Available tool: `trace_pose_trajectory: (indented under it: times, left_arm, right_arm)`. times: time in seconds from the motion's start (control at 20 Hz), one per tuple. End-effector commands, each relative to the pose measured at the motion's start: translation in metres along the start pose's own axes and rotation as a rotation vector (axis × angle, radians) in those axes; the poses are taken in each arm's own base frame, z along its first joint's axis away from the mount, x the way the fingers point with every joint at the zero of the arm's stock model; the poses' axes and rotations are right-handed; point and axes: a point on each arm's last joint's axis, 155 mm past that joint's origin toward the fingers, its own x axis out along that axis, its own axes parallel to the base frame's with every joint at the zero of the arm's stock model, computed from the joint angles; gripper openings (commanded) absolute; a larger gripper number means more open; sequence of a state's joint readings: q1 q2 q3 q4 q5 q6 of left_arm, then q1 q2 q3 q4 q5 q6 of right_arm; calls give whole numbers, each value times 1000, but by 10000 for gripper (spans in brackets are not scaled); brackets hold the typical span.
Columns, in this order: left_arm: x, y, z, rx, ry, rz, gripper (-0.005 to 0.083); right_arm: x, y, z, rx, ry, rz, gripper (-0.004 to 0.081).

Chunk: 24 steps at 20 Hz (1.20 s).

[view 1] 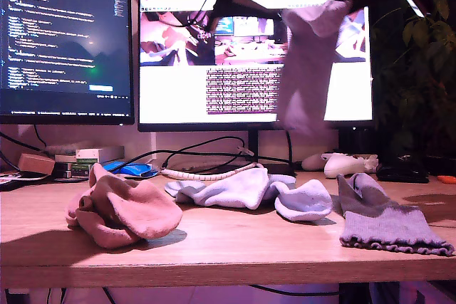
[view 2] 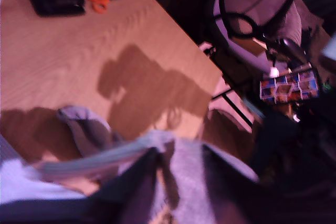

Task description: Pair up the socks based on colour and pattern, by placing them on top of one another

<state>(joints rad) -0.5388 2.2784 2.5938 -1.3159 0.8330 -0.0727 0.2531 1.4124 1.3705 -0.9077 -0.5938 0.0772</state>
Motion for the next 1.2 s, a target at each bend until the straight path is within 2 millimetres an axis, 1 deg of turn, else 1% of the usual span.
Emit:
trace_pose_trajectory:
  times: [0.0,0.1,0.15,0.3,0.4,0.45,0.5,0.6,0.75,0.85,1.05,1.15]
  left_arm:
    - [-6,3,-4,35,11,4,101]
    - [-14,-2,-2,62,-4,13,7]
    - [-17,-2,-1,79,-12,36,-26]
    - [-40,19,8,166,-53,276,-24]
    - [-57,28,15,207,-84,424,-24]
    - [-65,30,16,219,-95,473,-24]
    - [-68,28,17,229,-102,496,-24]
    - [-72,28,18,243,-105,530,-24]
    - [-67,24,17,259,-96,534,-24]
    - [-64,22,16,274,-91,543,-24]
    - [-65,26,13,276,-73,578,-24]
    - [-67,30,12,273,-69,602,-24]
  right_arm:
    - [3,-6,-7,5,23,-8,-13]
    - [1,-6,-13,4,40,-11,-13]
    - [-1,-7,-14,8,43,-14,-13]
    - [-11,-12,-11,-22,13,-71,-13]
    - [-20,-16,-7,-57,-19,-119,-13]
    - [-25,-17,-5,-82,-33,-141,-13]
    - [-29,-17,-3,-103,-48,-157,-13]
    - [-37,-15,-1,-126,-71,-171,-13]
    - [-46,-9,-2,-147,-93,-176,-13]
    - [-54,-8,-3,-166,-105,-199,-13]
    - [-67,0,-4,-191,-142,-203,-13]
    - [-70,-3,-7,-195,-154,-230,-13]
